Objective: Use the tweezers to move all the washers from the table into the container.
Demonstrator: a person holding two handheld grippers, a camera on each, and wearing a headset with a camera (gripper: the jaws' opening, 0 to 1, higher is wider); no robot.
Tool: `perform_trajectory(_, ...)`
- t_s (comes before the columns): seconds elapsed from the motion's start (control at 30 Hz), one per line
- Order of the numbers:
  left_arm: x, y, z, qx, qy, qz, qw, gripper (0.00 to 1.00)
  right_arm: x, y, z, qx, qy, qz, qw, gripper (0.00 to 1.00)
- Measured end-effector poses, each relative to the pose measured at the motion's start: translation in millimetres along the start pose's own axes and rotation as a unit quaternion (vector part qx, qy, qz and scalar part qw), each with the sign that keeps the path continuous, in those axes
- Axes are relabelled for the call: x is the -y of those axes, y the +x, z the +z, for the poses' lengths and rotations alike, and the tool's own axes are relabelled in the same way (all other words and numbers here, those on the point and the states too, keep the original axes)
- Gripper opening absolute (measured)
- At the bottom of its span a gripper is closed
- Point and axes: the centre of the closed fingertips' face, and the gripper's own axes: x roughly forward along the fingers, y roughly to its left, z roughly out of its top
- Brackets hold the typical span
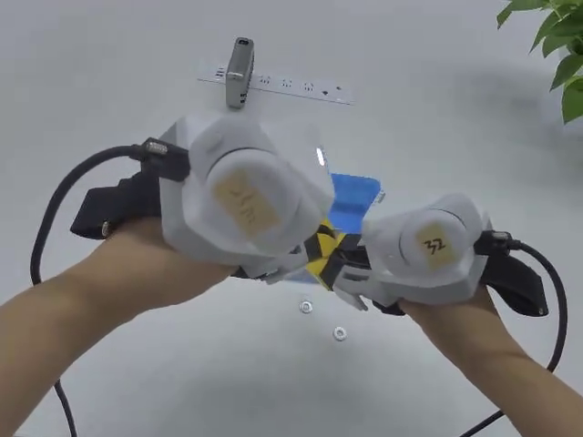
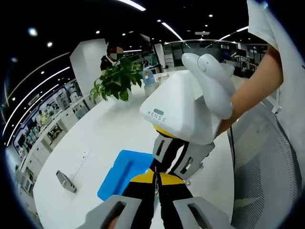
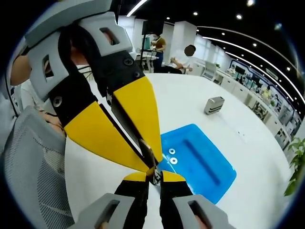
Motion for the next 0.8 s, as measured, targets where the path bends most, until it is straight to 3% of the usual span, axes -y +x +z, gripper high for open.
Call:
perform_trajectory(0.4,-6.8,-4.9,6.3,-0.003,0.016,0.002,0.9999,0.0,4.9,-3.2,10.3,0.007,-0.006,-0.001,1.0,0.04)
perform_trajectory(0.53,-13.2,-4.0,8.2,-0.001,0.028,0.006,0.9996,0.0,12.0,-2.0,14.0,0.009,-0.009,-0.005,0.9999,0.04)
perform_trajectory(0.8,-27.7,0.7,7.3,0.0,0.026,0.01,0.9996,0.0,25.4,5.4,18.1,0.011,-0.009,-0.008,0.9999,0.04)
